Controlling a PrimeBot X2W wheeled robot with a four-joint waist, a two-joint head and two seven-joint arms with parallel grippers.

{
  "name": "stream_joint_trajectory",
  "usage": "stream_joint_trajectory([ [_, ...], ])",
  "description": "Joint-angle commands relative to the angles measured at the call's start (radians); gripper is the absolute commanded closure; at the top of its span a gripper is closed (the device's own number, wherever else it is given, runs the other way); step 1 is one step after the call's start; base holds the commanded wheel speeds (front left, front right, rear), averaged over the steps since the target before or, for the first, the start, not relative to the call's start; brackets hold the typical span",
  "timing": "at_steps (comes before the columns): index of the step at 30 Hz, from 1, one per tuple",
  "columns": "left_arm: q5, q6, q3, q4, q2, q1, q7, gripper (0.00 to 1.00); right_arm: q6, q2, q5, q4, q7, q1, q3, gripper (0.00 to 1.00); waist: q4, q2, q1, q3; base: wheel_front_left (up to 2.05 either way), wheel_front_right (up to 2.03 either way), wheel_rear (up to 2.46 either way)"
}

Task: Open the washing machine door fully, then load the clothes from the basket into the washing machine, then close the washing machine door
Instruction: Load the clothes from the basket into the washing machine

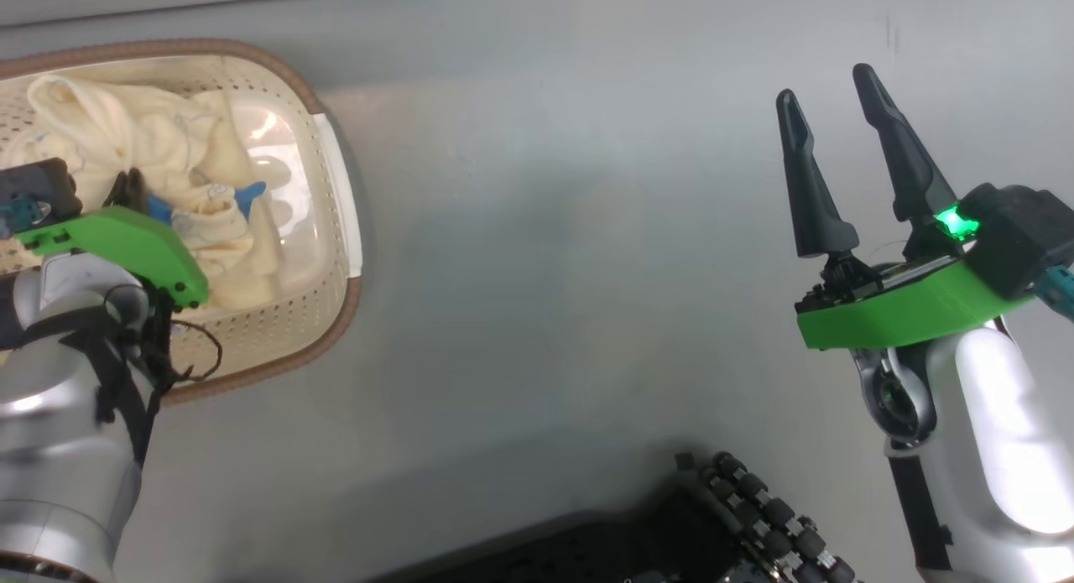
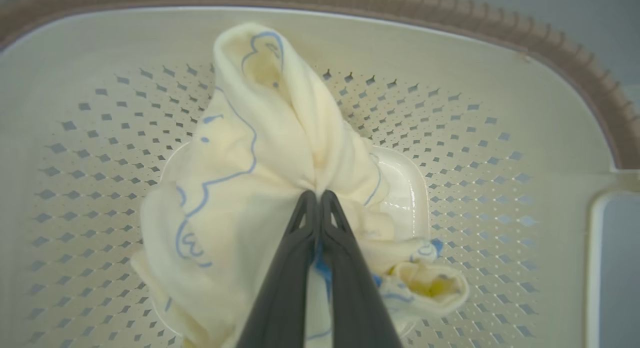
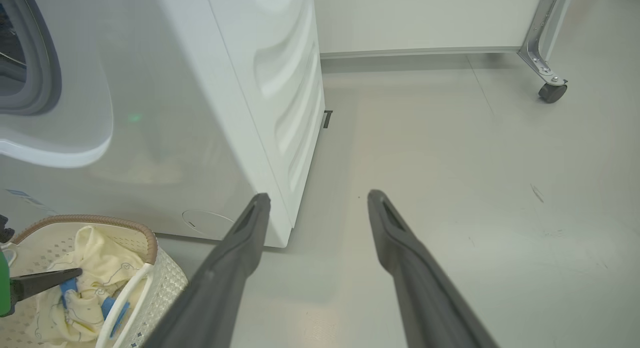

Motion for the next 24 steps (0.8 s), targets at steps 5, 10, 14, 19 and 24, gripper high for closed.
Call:
stream_joint_trajectory([
  [5, 0.021, 0.019, 0.011, -0.036, 0.028, 0.057, -0.059, 1.00, -0.003, -0.010, -0.021, -0.025, -0.010, 0.061, -0.014, 0.00, 0.030, 0.0000, 0.0000, -0.062, 0.00, 0.00, 0.00],
  [10, 0.044, 0.052, 0.024, -0.123, 0.030, 0.097, -0.069, 1.00, -0.003, -0.010, -0.040, -0.021, -0.010, 0.084, -0.042, 0.00, 0.055, 0.0000, 0.0000, -0.120, 0.00, 0.00, 0.00],
  [14, 0.080, 0.095, 0.056, -0.254, 0.034, 0.160, -0.070, 1.00, -0.003, -0.010, -0.058, -0.016, -0.010, 0.105, -0.065, 0.00, 0.076, 0.0000, 0.0000, -0.174, 0.00, 0.00, 0.00],
  [19, 0.130, 0.143, 0.099, -0.405, 0.027, 0.266, -0.070, 1.00, -0.003, -0.010, -0.080, -0.003, -0.010, 0.133, -0.086, 0.00, 0.101, 0.0000, 0.0000, -0.258, 0.00, 0.00, 0.00],
  [24, 0.172, 0.153, 0.140, -0.547, 0.011, 0.384, -0.070, 1.00, -0.003, -0.010, -0.094, 0.007, -0.010, 0.175, -0.104, 0.00, 0.125, 0.0000, 0.0000, -0.356, 0.00, 0.00, 0.00],
])
